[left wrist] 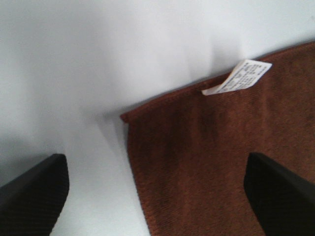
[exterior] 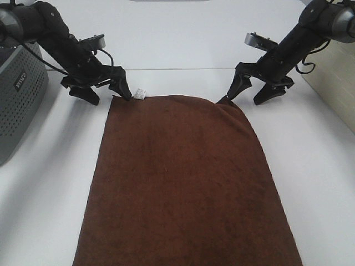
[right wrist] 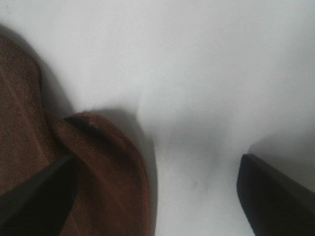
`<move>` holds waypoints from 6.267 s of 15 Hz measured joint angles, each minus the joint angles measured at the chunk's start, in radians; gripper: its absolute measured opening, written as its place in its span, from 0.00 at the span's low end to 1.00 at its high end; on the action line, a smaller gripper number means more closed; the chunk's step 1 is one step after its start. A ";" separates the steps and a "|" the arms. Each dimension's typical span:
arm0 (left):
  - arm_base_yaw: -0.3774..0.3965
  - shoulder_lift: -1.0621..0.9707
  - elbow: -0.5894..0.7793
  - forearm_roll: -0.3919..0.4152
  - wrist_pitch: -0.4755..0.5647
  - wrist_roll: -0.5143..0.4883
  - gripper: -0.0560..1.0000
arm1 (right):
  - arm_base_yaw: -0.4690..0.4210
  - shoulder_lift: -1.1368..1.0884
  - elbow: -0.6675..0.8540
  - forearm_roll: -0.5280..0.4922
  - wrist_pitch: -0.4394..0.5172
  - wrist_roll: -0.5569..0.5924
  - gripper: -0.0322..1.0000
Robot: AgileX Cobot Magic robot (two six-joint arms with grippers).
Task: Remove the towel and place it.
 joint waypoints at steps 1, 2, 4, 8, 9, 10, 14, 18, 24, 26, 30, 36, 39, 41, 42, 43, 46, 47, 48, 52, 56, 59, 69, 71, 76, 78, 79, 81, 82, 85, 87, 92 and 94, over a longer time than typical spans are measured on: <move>-0.002 0.001 0.000 -0.015 0.000 0.001 0.90 | 0.009 0.000 0.000 0.000 -0.010 0.000 0.85; -0.012 0.002 0.000 -0.021 -0.009 0.006 0.90 | 0.026 0.000 0.000 0.000 -0.034 0.000 0.85; -0.019 0.003 0.000 -0.024 -0.014 0.009 0.90 | 0.037 0.001 0.000 0.000 -0.046 0.000 0.85; -0.068 0.006 0.000 -0.050 -0.022 0.010 0.89 | 0.064 0.016 -0.006 0.022 -0.072 0.000 0.85; -0.075 0.006 0.000 -0.050 -0.029 0.010 0.88 | 0.064 0.016 -0.007 0.026 -0.072 0.000 0.85; -0.077 0.007 0.000 -0.050 -0.032 0.010 0.87 | 0.064 0.016 -0.007 0.027 -0.073 0.000 0.85; -0.078 0.012 0.000 -0.045 -0.039 -0.002 0.74 | 0.064 0.023 -0.008 0.049 -0.078 0.000 0.81; -0.078 0.013 0.000 0.010 -0.039 -0.002 0.54 | 0.064 0.028 -0.008 0.048 -0.083 0.000 0.70; -0.078 0.014 0.000 0.039 -0.041 -0.002 0.38 | 0.064 0.036 -0.008 0.045 -0.116 -0.029 0.49; -0.078 0.014 0.000 0.040 -0.046 -0.002 0.38 | 0.064 0.036 -0.008 0.042 -0.090 -0.055 0.49; -0.078 0.015 0.000 0.048 -0.062 -0.002 0.38 | 0.064 0.042 -0.008 0.041 -0.080 -0.097 0.48; -0.078 0.016 0.000 0.049 -0.066 -0.002 0.37 | 0.064 0.054 -0.012 0.044 -0.079 -0.098 0.08; -0.078 0.018 0.000 0.065 -0.070 -0.002 0.26 | 0.064 0.056 -0.028 0.027 -0.075 -0.096 0.04; -0.078 0.018 0.000 0.077 -0.073 -0.002 0.15 | 0.065 0.063 -0.062 -0.012 -0.070 -0.075 0.04; -0.078 0.018 0.000 0.080 -0.073 0.000 0.10 | 0.065 0.067 -0.085 -0.041 -0.070 -0.060 0.04; -0.078 0.018 0.000 0.080 -0.073 0.003 0.06 | 0.065 0.071 -0.104 -0.070 -0.065 -0.042 0.04; -0.078 0.018 0.000 0.082 -0.074 0.005 0.05 | 0.065 0.075 -0.165 -0.152 -0.043 0.010 0.04; -0.078 0.018 0.000 0.088 -0.100 0.005 0.05 | 0.065 0.080 -0.209 -0.159 -0.042 0.027 0.04; -0.078 0.019 0.000 0.091 -0.117 0.005 0.05 | 0.065 0.080 -0.228 -0.159 -0.049 0.035 0.04; -0.078 0.019 0.000 0.102 -0.227 0.005 0.05 | 0.065 0.080 -0.259 -0.163 -0.103 0.051 0.04; -0.078 0.019 0.000 0.103 -0.372 0.005 0.05 | 0.065 0.081 -0.259 -0.164 -0.203 0.052 0.04; -0.078 0.019 0.000 0.103 -0.468 0.005 0.05 | 0.065 0.081 -0.259 -0.156 -0.304 0.052 0.04; -0.082 0.019 0.000 0.103 -0.671 0.036 0.05 | 0.065 0.081 -0.259 -0.130 -0.499 0.052 0.04; -0.082 0.020 0.000 0.103 -0.693 0.046 0.05 | 0.065 0.081 -0.259 -0.130 -0.518 0.052 0.04; -0.082 0.021 0.000 0.103 -0.743 0.051 0.05 | 0.065 0.081 -0.259 -0.107 -0.571 0.041 0.04; -0.082 0.021 0.000 0.103 -0.746 0.055 0.05 | 0.065 0.083 -0.259 -0.099 -0.579 0.034 0.04; -0.082 0.023 0.000 0.103 -0.751 0.058 0.05 | 0.065 0.086 -0.259 -0.096 -0.587 0.034 0.04; -0.082 0.028 0.000 0.105 -0.775 0.058 0.05 | 0.065 0.113 -0.259 -0.092 -0.598 0.034 0.04; -0.082 0.035 0.000 0.106 -0.792 0.058 0.05 | 0.065 0.121 -0.259 -0.090 -0.602 0.034 0.04; -0.082 0.065 0.000 0.106 -0.796 0.059 0.05 | 0.065 0.135 -0.259 -0.087 -0.614 0.034 0.04; -0.082 0.073 0.000 0.106 -0.809 0.059 0.05 | 0.065 0.141 -0.259 -0.087 -0.623 0.032 0.04; -0.085 0.082 0.000 0.106 -0.849 0.059 0.05 | 0.065 0.176 -0.259 -0.084 -0.646 0.028 0.04; -0.085 0.085 0.000 0.106 -0.860 0.059 0.05 | 0.065 0.176 -0.259 -0.082 -0.651 0.027 0.04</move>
